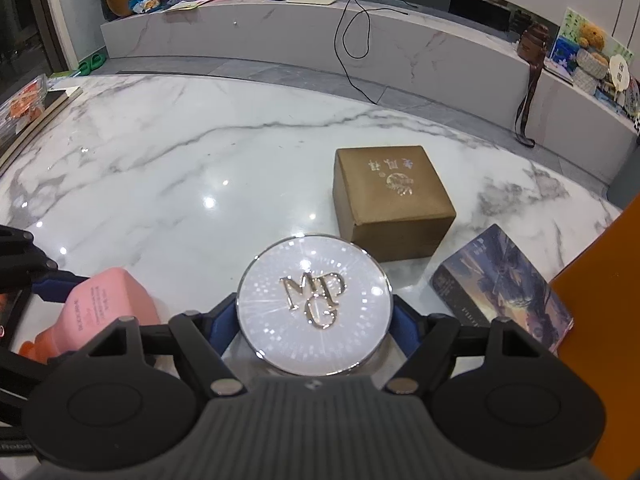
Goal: Organize rigid objects
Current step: 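Grasp the pink lotion bottle with left tool while right tool grasps the white MPG compact, then carry the lotion bottle and the compact over the orange box with both tools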
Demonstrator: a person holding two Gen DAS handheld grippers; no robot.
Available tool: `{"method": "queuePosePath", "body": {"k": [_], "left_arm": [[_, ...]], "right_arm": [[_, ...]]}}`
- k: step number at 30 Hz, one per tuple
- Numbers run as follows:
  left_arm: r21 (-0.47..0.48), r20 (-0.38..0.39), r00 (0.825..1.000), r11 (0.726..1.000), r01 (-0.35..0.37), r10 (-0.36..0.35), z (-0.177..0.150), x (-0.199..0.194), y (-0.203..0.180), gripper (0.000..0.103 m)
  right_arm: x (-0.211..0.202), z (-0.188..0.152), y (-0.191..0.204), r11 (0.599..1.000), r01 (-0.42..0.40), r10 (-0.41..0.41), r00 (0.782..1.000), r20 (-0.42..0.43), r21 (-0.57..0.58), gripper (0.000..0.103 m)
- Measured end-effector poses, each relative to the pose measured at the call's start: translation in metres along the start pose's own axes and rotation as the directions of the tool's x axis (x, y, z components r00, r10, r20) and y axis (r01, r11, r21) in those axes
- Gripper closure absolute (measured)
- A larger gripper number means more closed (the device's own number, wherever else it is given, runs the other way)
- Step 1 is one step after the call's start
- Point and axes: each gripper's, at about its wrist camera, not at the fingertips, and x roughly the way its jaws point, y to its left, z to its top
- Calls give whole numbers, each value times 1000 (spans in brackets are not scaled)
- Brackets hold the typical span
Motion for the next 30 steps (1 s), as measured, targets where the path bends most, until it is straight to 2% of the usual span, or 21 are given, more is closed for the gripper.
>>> {"method": "queuePosePath", "body": {"k": [10,21,30], "left_arm": [[-3,-8,1000,1000,-18,17,3,-6,-2,52],[1,30,998,998,-56,56,9,-25,-8,52],[6,61,998,1000,-24,24,16,-46,-27,52]], "right_arm": [[-4,2,-1,1000,-18,18,1000,-23,0,28],[-28,8,-11,1000,-18,18,1000,17,24,28],[-67,12,-26,999,-8,4,997,73,50,28]]}}
